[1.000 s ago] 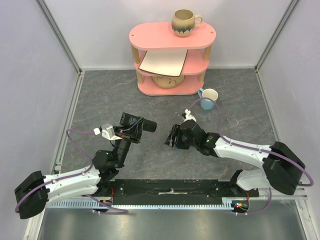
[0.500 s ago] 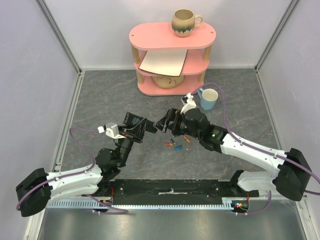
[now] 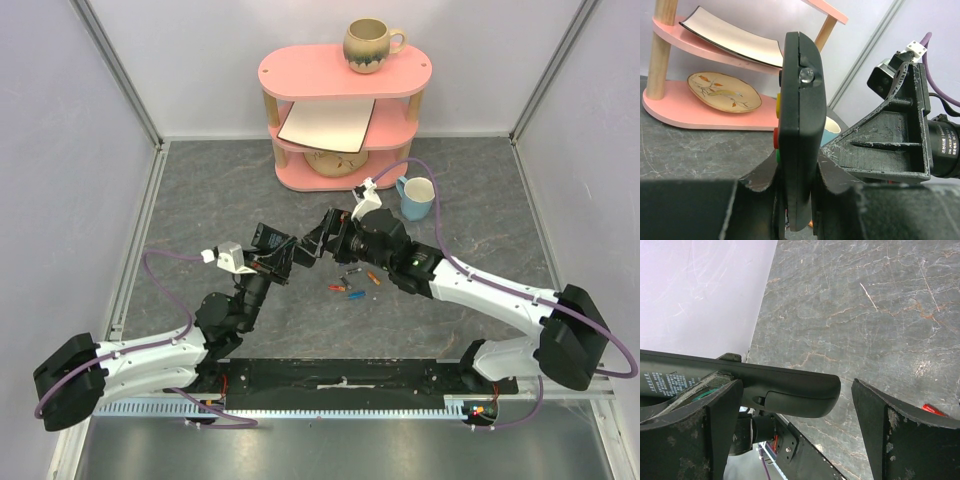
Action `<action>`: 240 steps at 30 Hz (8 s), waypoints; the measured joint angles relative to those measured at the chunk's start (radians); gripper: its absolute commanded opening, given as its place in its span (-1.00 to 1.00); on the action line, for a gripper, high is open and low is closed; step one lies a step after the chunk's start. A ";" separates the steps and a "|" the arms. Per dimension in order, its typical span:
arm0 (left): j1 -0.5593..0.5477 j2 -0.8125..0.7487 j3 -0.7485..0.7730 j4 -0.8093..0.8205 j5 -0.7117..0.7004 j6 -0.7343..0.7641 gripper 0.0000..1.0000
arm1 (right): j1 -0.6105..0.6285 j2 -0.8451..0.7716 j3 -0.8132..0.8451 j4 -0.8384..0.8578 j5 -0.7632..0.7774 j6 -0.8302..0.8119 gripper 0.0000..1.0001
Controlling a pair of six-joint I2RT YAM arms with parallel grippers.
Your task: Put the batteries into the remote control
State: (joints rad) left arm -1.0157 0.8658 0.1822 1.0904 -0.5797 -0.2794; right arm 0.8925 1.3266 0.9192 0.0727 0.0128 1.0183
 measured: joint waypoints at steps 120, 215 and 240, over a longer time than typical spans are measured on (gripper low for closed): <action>0.023 0.019 0.031 0.016 -0.063 -0.169 -0.96 | -0.016 -0.006 -0.069 0.114 -0.076 0.093 -1.00; 0.036 0.003 0.051 -0.073 0.036 -0.212 -0.96 | -0.037 -0.064 -0.126 0.142 -0.129 0.026 0.65; 0.037 0.009 0.051 -0.071 0.031 -0.204 -0.96 | -0.032 -0.069 -0.165 0.182 -0.093 0.130 0.38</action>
State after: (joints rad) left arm -0.9791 0.8749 0.2329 1.0191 -0.5484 -0.4835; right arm 0.8600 1.2579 0.7540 0.2543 -0.0807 1.1488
